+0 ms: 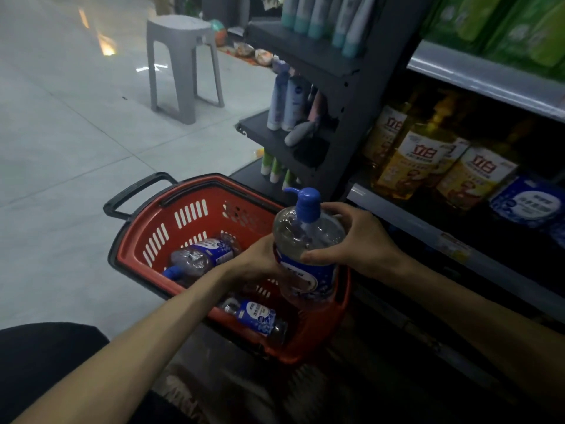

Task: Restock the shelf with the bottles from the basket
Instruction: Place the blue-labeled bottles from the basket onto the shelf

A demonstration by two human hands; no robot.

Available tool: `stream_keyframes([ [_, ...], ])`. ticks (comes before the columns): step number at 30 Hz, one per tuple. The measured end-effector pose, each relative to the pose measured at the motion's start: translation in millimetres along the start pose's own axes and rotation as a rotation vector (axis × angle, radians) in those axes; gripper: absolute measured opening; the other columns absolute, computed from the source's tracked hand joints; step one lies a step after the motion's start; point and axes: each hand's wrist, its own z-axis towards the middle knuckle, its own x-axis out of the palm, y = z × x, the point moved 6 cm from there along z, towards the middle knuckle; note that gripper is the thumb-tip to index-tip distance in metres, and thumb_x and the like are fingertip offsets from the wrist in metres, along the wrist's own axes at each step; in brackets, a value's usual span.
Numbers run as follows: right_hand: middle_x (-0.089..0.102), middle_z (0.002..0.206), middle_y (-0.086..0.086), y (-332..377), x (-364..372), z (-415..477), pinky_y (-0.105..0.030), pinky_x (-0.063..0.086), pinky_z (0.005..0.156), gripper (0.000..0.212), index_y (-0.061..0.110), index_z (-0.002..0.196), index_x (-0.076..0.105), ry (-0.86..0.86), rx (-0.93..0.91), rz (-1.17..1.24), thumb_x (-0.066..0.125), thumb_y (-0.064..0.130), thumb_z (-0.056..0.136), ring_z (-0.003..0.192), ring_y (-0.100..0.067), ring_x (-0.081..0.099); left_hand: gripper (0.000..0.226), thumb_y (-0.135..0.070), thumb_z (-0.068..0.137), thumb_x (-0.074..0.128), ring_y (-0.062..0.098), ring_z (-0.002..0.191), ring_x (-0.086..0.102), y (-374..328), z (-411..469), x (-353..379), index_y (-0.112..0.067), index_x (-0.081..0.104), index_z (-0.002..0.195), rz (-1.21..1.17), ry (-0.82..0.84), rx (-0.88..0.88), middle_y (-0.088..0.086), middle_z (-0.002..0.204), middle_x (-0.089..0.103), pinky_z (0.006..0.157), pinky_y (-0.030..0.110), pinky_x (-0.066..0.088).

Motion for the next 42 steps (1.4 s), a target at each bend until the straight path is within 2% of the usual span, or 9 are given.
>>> stream_keyframes([
  [5, 0.072, 0.113, 0.011, 13.7, -19.5, -10.4, -0.033, 0.062, 0.084, 0.09, 0.034, 0.128, 0.056, -0.021, -0.077, 0.031, 0.1, 0.039, 0.05, 0.103, -0.002, 0.07, 0.081, -0.004, 0.068, 0.094, 0.013, 0.119, 0.068, -15.9, -6.4, 12.9, -0.024, 0.057, 0.137, -0.053, -0.119, 0.068, -0.004, 0.129, 0.071, 0.098, 0.036, 0.059],
  [11, 0.068, 0.126, 0.009, 22.4, -38.1, -13.4, -0.028, 0.059, 0.088, 0.082, 0.029, 0.138, 0.052, -0.036, -0.12, 0.236, 0.091, 0.032, 0.066, 0.115, -0.004, 0.066, 0.058, -0.002, 0.072, 0.088, 0.02, 0.105, 0.075, -46.3, -6.7, 21.7, -0.018, 0.066, 0.123, -0.204, -0.21, 0.104, 0.003, 0.113, 0.078, 0.085, 0.034, 0.062],
  [16, 0.071, 0.12, 0.019, -10.3, -48.0, -34.6, -0.026, 0.06, 0.085, 0.06, 0.031, 0.133, 0.056, 0.01, -0.047, 0.281, 0.083, 0.018, 0.08, 0.112, -0.002, 0.067, 0.067, -0.025, 0.066, 0.093, 0.03, 0.105, 0.075, -63.5, -6.9, 18.4, -0.012, 0.063, 0.125, -0.392, -0.322, 0.12, 0.01, 0.114, 0.077, 0.088, 0.042, 0.062],
  [23, 0.066, 0.134, 0.006, -32.5, -71.7, -63.4, -0.034, 0.059, 0.093, 0.078, 0.025, 0.146, 0.05, 0.02, -0.044, 0.278, 0.087, 0.011, 0.079, 0.123, -0.01, 0.063, 0.057, -0.026, 0.065, 0.093, 0.02, 0.095, 0.078, -86.2, -3.8, 38.3, -0.019, 0.066, 0.115, -0.321, -0.346, 0.097, 0.0, 0.104, 0.08, 0.078, 0.035, 0.063],
  [27, 0.069, 0.127, 0.012, -40.9, -85.3, -82.8, -0.027, 0.058, 0.088, 0.082, 0.029, 0.142, 0.053, -0.012, -0.036, 0.28, 0.091, 0.011, 0.072, 0.118, -0.007, 0.065, 0.05, -0.023, 0.063, 0.085, 0.012, 0.087, 0.078, -99.5, 2.5, 64.5, -0.02, 0.067, 0.11, -0.328, -0.31, 0.103, -0.006, 0.097, 0.081, 0.066, 0.019, 0.058],
  [31, 0.065, 0.135, 0.013, -48.5, -100.6, -102.0, -0.031, 0.058, 0.094, 0.09, 0.028, 0.146, 0.048, -0.035, -0.047, 0.256, 0.094, 0.011, 0.07, 0.122, -0.008, 0.063, 0.055, -0.025, 0.064, 0.087, 0.014, 0.089, 0.078, -112.7, 13.8, 90.7, -0.018, 0.067, 0.115, -0.325, -0.29, 0.098, -0.004, 0.1, 0.081, 0.066, 0.02, 0.059],
  [37, 0.056, 0.129, 0.04, -75.2, -127.2, -129.6, -0.012, 0.051, 0.091, 0.105, 0.049, 0.138, 0.037, -0.055, -0.013, 0.198, 0.1, 0.028, 0.057, 0.124, 0.009, 0.055, 0.057, -0.024, 0.068, 0.089, 0.014, 0.094, 0.078, -137.5, 32.8, 133.8, -0.017, 0.067, 0.12, -0.206, -0.242, 0.118, -0.002, 0.104, 0.08, 0.074, 0.025, 0.062],
  [40, 0.048, 0.143, 0.01, -93.6, -144.5, -138.3, 0.003, 0.04, 0.082, 0.157, 0.016, 0.148, 0.033, -0.041, 0.107, 0.211, 0.084, 0.085, 0.016, 0.135, -0.008, 0.049, 0.054, -0.026, 0.071, 0.09, 0.016, 0.101, 0.077, -145.8, 41.9, 159.0, -0.018, 0.069, 0.12, -0.104, -0.198, 0.135, -0.001, 0.109, 0.08, 0.084, 0.034, 0.063],
  [42, 0.05, 0.14, 0.012, -100.7, -151.2, -150.7, -0.005, 0.045, 0.091, 0.139, 0.023, 0.144, 0.037, -0.062, 0.055, 0.284, 0.08, 0.089, 0.029, 0.128, 0.005, 0.051, 0.045, -0.02, 0.075, 0.088, 0.013, 0.099, 0.077, -148.4, 47.7, 178.5, -0.019, 0.07, 0.116, -0.046, -0.167, 0.147, -0.005, 0.106, 0.08, 0.078, 0.026, 0.062],
])
